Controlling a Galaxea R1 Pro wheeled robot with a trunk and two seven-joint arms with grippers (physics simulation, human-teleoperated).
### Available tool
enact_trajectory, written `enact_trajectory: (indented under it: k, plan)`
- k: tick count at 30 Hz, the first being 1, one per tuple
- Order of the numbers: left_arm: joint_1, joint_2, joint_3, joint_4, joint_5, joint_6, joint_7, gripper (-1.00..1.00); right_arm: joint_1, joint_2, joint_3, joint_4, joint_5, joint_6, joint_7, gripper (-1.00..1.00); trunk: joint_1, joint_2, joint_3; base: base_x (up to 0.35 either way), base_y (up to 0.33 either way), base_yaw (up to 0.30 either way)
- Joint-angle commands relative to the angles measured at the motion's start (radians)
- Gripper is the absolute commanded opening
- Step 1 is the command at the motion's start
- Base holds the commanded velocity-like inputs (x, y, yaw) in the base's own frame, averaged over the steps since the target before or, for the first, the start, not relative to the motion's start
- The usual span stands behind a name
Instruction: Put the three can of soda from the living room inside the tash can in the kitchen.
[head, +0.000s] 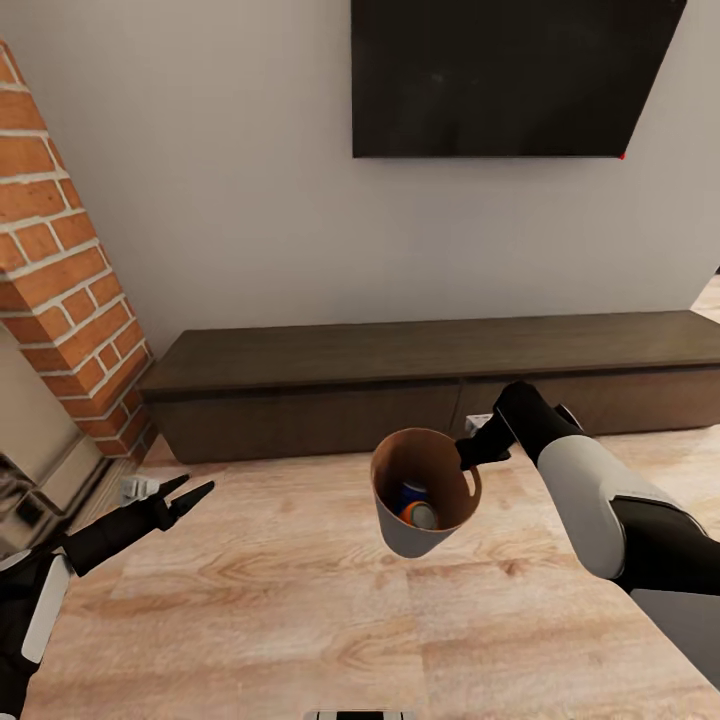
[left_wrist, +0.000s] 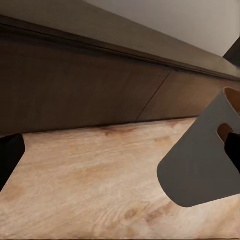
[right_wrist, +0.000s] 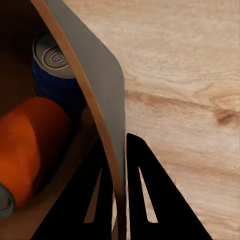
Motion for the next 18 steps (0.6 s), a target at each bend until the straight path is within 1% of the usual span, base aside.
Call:
enact_trajectory:
  k: [1,4,5,8,12,18]
  plan:
    - [0.000,0.000,0.000,0.000,-0.001,0.000,0.003,1.00,0.000,-0.001,-0.006,0.000,-0.030,0.011,0.005,-1.00,0.000,0.000,0.000,-0.125,0.245,0.000]
    - [0.000,0.000,-0.002,0.000,-0.003,0.000,0.028,1.00,0.000,-0.004,-0.006,0.000,-0.030,0.011,0.005,-1.00,0.000,0.000,0.000,-0.078,0.242,0.000]
    - [0.000,0.000,-0.002,0.000,-0.003,0.000,0.046,1.00,0.001,-0.008,-0.006,0.000,-0.030,0.011,0.006,-1.00,0.000,0.000,0.000,-0.037,0.233,0.000]
    - [0.000,0.001,-0.004,-0.001,-0.004,0.001,0.070,1.00,0.001,-0.016,-0.006,0.000,-0.030,0.011,0.009,-1.00,0.000,0.000,0.000,-0.023,0.229,0.000]
    - [0.000,0.002,-0.005,-0.001,-0.003,0.007,0.083,1.00,0.001,-0.025,-0.005,0.000,-0.031,0.011,0.015,-1.00,0.000,0.000,0.000,-0.048,0.233,0.000]
    - [0.000,0.002,-0.005,-0.001,-0.003,0.018,0.086,1.00,0.002,-0.027,-0.006,0.000,-0.030,0.011,0.016,-1.00,0.000,0.000,0.000,-0.130,0.246,0.000]
